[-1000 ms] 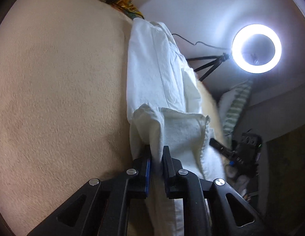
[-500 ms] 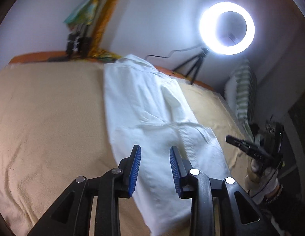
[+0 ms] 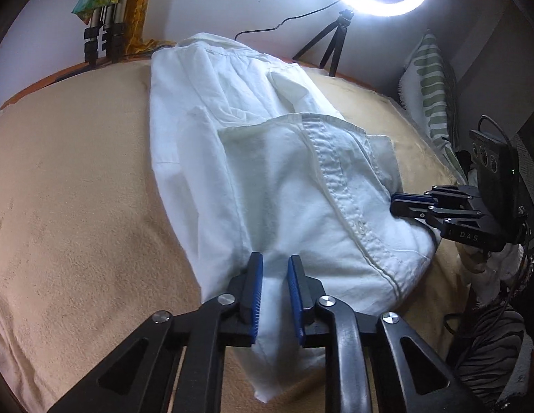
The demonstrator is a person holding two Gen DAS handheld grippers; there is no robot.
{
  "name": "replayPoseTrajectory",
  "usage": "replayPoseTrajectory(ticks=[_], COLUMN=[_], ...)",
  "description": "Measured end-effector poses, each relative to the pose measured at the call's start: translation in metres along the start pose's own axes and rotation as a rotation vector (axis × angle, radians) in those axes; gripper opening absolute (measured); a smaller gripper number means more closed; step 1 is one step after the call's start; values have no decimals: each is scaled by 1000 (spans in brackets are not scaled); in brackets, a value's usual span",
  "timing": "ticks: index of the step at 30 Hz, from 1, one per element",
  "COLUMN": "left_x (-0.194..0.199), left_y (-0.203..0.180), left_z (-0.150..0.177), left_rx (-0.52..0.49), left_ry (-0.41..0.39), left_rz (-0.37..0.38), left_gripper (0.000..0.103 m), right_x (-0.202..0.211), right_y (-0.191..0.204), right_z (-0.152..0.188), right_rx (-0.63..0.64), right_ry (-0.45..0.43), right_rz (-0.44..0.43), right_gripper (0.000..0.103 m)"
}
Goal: Fold small clothes
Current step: 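Release the shirt and raise both tools open above it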
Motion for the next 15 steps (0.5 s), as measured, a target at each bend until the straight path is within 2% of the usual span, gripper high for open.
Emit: replayPoseTrajectory(ticks=[2,3,5,6,8,13,15], left_x=[8,15,26,28,27,13,4], left_y=[7,13,26,33,47,71,76], left_z=[-9,-18,-38,-49,-71,-115,-127], left_rx=[10,18,42,53,64,39,25], left_ry=[-21,-47,-94,-107,-119,-133,-132], left_rz=[-20,-24,-41,-39,-30,-95,-89], left_gripper=[15,16,31,32,35,36,36], right_x=[10,15,26,28,28,9,0], right_y=[-5,-7,-16,-21,-30,-53,-56], right_z=[-9,-15,-30,-38,-57,-97,-108], right_rx=[-14,-22,-42,-51,-70,-89,-82], right_ry=[-12,-29,-76,-88,-103,-120,-128], right_rz=[-8,-15,-36,-39,-38,-15,-34], right_gripper=[9,14,22,26,26,26,26])
Point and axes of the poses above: each gripper's, at about its wrist camera, not at the fingertips, and x roughly against the way its jaws point, y to its left, z to its underside, the point moved 1 cm from there along -x, roughly the way its jaws point, and after that the axes turned 4 degrees about -x, right-handed, at the moved point
